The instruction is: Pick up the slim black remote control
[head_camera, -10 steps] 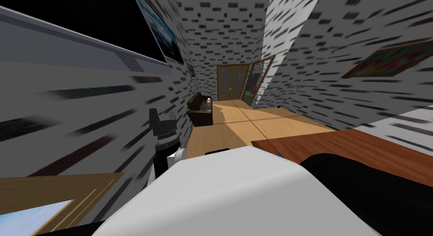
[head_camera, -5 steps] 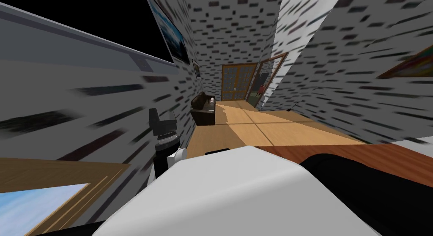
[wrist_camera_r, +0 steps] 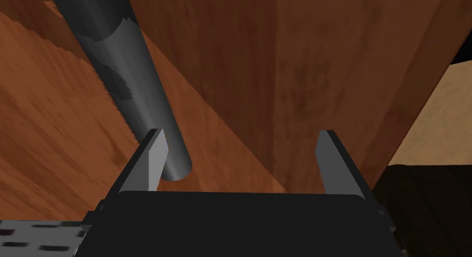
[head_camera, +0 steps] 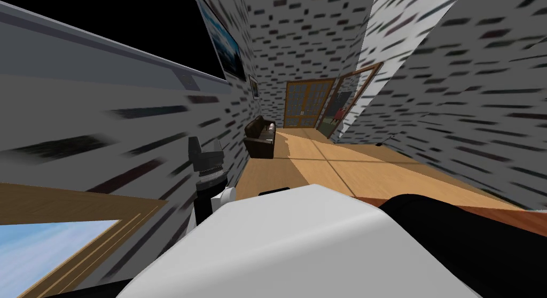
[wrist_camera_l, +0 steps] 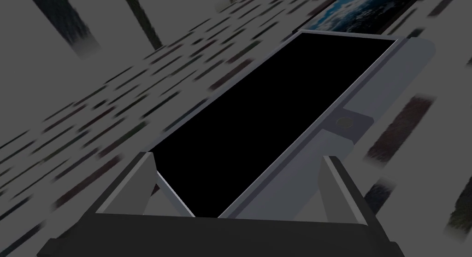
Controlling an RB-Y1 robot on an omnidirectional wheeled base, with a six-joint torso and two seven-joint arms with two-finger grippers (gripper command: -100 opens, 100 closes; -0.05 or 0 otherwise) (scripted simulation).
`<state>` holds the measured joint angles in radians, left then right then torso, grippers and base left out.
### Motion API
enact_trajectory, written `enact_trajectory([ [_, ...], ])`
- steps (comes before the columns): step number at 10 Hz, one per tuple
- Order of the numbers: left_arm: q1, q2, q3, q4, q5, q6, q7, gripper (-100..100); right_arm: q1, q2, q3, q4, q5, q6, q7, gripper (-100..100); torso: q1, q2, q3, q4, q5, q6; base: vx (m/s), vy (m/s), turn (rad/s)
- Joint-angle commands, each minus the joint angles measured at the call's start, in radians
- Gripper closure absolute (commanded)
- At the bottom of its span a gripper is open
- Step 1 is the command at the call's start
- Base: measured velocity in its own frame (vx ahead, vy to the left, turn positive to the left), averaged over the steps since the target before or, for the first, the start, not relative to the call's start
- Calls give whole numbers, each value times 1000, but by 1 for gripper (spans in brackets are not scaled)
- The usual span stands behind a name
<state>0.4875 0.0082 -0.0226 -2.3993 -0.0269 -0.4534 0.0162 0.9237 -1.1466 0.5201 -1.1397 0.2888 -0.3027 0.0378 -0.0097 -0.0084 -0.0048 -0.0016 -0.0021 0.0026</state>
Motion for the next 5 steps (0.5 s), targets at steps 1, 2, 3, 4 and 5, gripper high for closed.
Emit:
enact_trajectory([
  [1, 0, 0, 0, 0, 0, 0, 0, 0, 2, 15, 34, 37, 6, 24, -7, -100, 0, 0, 0, 0, 0, 0, 81, -166, 136],
  [2, 0, 0, 0, 0, 0, 0, 0, 0, -4, 32, 65, 65, 9, 38, -16, -100, -2, -1, 0, 0, -1, 0, 64, -204, 119],
  [3, 0, 0, 0, 0, 0, 0, 0, 0, -8, 43, 79, 76, 10, 45, -20, -100, -4, 0, 0, 0, -1, 1, 42, -210, 124],
  [4, 0, 0, 0, 0, 0, 0, 0, 0, -12, 39, 72, 73, 11, 37, -16, -100, -5, 1, 1, 0, -1, 0, 15, -95, 38],
  [5, 0, 0, 0, 0, 0, 0, 0, 0, -11, 38, 73, 72, 11, 40, -17, 0, 1, 3, 1, 1, 0, 1, 4, -19, 1],
])
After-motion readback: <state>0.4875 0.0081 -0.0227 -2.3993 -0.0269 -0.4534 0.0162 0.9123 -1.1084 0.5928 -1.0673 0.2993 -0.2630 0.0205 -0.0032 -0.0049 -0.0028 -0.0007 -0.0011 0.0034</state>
